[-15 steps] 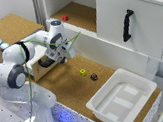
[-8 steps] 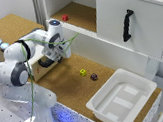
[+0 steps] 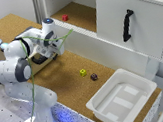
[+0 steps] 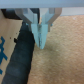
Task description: Push the handle of the drawer
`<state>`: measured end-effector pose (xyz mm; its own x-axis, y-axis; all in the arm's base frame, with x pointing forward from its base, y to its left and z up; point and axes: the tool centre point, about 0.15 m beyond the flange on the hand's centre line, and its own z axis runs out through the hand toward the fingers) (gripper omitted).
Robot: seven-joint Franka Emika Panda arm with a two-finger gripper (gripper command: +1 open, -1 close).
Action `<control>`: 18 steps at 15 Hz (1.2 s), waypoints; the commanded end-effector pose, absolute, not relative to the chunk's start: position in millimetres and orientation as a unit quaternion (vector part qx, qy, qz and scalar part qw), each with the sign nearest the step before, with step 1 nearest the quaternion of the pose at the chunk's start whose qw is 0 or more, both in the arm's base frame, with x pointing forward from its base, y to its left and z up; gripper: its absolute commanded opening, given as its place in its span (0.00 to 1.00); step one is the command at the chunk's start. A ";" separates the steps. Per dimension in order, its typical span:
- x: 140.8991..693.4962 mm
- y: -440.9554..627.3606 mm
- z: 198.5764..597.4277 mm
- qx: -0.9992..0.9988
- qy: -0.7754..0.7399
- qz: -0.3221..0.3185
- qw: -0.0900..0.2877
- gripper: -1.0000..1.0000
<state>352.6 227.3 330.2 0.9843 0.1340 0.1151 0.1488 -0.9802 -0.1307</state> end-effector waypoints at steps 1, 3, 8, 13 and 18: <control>374.7 311.7 334.0 -0.992 -0.117 -0.019 0.046 0.00; 373.6 332.0 337.4 -0.990 -0.133 -0.022 0.049 0.00; 361.6 328.0 354.0 -0.991 -0.127 -0.041 0.005 1.00; 349.5 278.0 374.3 -0.995 -0.077 -0.063 -0.030 1.00; 350.5 244.2 382.5 -0.996 -0.042 -0.075 -0.020 1.00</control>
